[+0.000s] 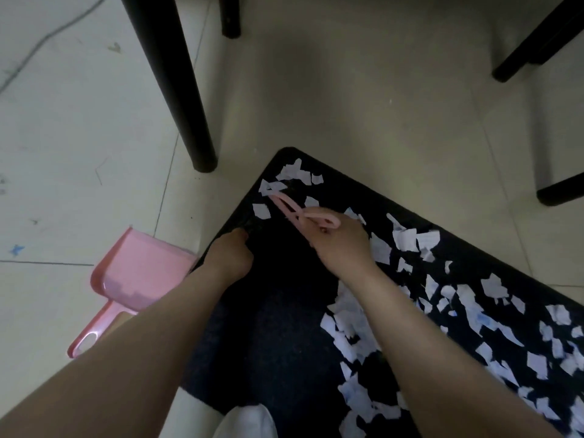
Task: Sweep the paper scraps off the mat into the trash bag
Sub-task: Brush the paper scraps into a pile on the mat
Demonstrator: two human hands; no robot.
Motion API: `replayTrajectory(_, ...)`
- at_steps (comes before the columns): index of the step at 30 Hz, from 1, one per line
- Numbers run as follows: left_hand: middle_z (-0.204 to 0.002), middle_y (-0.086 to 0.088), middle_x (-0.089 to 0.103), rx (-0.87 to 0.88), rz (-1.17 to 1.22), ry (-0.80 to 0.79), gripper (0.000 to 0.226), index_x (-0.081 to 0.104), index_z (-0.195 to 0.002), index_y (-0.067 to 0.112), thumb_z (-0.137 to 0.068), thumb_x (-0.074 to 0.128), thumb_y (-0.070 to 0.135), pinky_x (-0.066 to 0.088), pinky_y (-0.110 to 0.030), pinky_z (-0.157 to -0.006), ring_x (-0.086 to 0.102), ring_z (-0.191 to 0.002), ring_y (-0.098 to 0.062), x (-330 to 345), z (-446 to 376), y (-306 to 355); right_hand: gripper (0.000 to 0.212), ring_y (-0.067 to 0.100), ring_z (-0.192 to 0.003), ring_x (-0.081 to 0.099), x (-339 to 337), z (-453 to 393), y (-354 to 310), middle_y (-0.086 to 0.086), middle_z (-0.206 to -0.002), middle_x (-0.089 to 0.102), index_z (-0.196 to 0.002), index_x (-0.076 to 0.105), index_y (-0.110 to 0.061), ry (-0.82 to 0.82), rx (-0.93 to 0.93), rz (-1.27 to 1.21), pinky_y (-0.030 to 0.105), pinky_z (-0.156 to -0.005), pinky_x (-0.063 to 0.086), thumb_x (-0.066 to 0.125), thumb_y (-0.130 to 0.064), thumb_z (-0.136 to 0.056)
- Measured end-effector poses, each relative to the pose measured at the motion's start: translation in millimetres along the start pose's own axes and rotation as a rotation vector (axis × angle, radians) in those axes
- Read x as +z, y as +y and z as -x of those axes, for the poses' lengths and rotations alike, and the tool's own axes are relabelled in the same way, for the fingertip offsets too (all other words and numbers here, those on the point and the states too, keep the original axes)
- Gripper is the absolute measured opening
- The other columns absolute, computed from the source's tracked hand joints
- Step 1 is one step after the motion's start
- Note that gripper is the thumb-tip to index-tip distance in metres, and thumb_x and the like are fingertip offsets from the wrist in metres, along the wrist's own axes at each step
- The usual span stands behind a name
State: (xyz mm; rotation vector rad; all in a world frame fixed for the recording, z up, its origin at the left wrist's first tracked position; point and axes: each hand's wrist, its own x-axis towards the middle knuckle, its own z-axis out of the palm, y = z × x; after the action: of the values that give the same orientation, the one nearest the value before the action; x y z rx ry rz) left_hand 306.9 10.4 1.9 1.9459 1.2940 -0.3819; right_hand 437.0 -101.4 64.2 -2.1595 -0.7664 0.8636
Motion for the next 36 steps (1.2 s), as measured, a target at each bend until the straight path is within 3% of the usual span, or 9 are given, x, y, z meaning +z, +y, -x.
replayTrajectory(6, -0.140, -0.014, 0.048, -0.017, 0.026, -0.053, 0.042, 0.042, -0.139, 0.006, -0.097, 0.041, 0.008, 0.036, -0.027, -0.103, 0.047, -0.127, -0.028, -16.3, -30.2, 7.9, 0.019, 0.016, -0.084, 0.061, -20.3, -98.0, -14.1, 0.003, -0.096, 0.070, -0.103, 0.073, -0.021, -0.072, -0.338, 0.375, 0.030, -0.076, 0.047, 0.058, -0.027, -0.094)
replayTrajectory(10, -0.113, -0.010, 0.057, -0.069, 0.038, -0.069, 0.016, 0.051, -0.103, 0.012, -0.098, 0.037, 0.007, 0.038, -0.023, -0.086, 0.051, -0.106, -0.018, -12.9, -43.4, 10.7, 0.022, 0.026, -0.085, 0.062, -13.5, -151.0, -11.2, 0.012, -0.093, 0.068, -0.099, 0.072, -0.010, -0.078, -0.386, 0.490, 0.037, -0.076, 0.049, 0.055, -0.024, -0.094)
replayTrajectory(11, -0.116, -0.012, 0.057, -0.074, 0.033, -0.066, 0.014, 0.049, -0.102, 0.013, -0.097, 0.037, 0.006, 0.038, -0.023, -0.086, 0.050, -0.104, -0.018, -12.8, -45.2, 12.1, 0.022, 0.027, -0.085, 0.062, -11.6, -159.4, -10.4, 0.013, -0.092, 0.068, -0.097, 0.072, -0.008, -0.087, -0.384, 0.503, 0.037, -0.076, 0.048, 0.054, -0.021, -0.094)
replayTrajectory(14, -0.137, -0.017, 0.048, -0.080, 0.023, -0.048, 0.034, 0.046, -0.130, 0.004, -0.097, 0.037, 0.007, 0.039, -0.028, -0.099, 0.050, -0.121, -0.025, -14.9, -49.9, 17.2, 0.021, 0.026, -0.087, 0.062, -9.4, -177.0, -8.8, 0.011, -0.096, 0.069, -0.096, 0.070, -0.003, -0.096, -0.366, 0.479, 0.034, -0.076, 0.046, 0.056, -0.018, -0.093)
replayTrajectory(16, -0.139, -0.017, 0.045, -0.091, -0.008, -0.047, 0.039, 0.042, -0.135, 0.003, -0.096, 0.038, 0.008, 0.038, -0.030, -0.102, 0.047, -0.126, -0.029, -15.5, -53.3, 19.6, 0.024, 0.027, -0.088, 0.062, -9.6, -183.2, -9.8, 0.012, -0.096, 0.068, -0.096, 0.069, -0.001, -0.122, -0.360, 0.447, 0.031, -0.072, 0.044, 0.058, -0.021, -0.092)
replayTrajectory(22, -0.132, -0.021, 0.044, -0.106, -0.038, -0.017, 0.035, 0.044, -0.128, 0.001, -0.094, 0.040, 0.006, 0.038, -0.038, -0.102, 0.047, -0.121, -0.037, -10.2, -55.8, 22.5, 0.024, 0.025, -0.099, 0.062, -25.1, -183.5, -13.5, 0.007, -0.112, 0.068, -0.110, 0.070, -0.017, -0.370, -0.262, 0.626, 0.036, -0.091, 0.049, 0.052, -0.019, -0.094)
replayTrajectory(26, -0.130, -0.020, 0.044, -0.103, -0.059, 0.019, 0.031, 0.046, -0.123, 0.000, -0.094, 0.039, 0.007, 0.039, -0.038, -0.102, 0.048, -0.119, -0.037, -5.5, -52.2, 26.5, 0.019, 0.023, -0.097, 0.065, -44.7, -164.7, -10.4, 0.006, -0.105, 0.070, -0.105, 0.071, -0.018, -0.519, -0.249, 0.706, 0.034, -0.085, 0.050, 0.061, -0.024, -0.090)
replayTrajectory(33, -0.127, -0.020, 0.047, -0.103, -0.037, 0.068, 0.026, 0.049, -0.116, -0.002, -0.093, 0.038, 0.006, 0.041, -0.035, -0.098, 0.049, -0.117, -0.034, -2.8, -44.6, 29.0, 0.021, 0.013, -0.100, 0.064, -33.7, -159.0, -27.5, -0.004, -0.112, 0.070, -0.108, 0.072, -0.023, -0.266, -0.444, 0.418, 0.030, -0.090, 0.048, 0.056, -0.024, -0.095)
replayTrajectory(36, -0.127, -0.021, 0.051, -0.119, -0.005, 0.094, 0.027, 0.049, -0.118, -0.003, -0.094, 0.039, 0.004, 0.043, -0.034, -0.096, 0.051, -0.117, -0.032, -2.1, -43.0, 27.4, 0.021, 0.018, -0.098, 0.065, -1.3, -157.3, -23.6, 0.000, -0.109, 0.071, -0.107, 0.072, -0.022, -0.348, -0.441, 0.457, 0.032, -0.087, 0.050, 0.055, -0.023, -0.095)
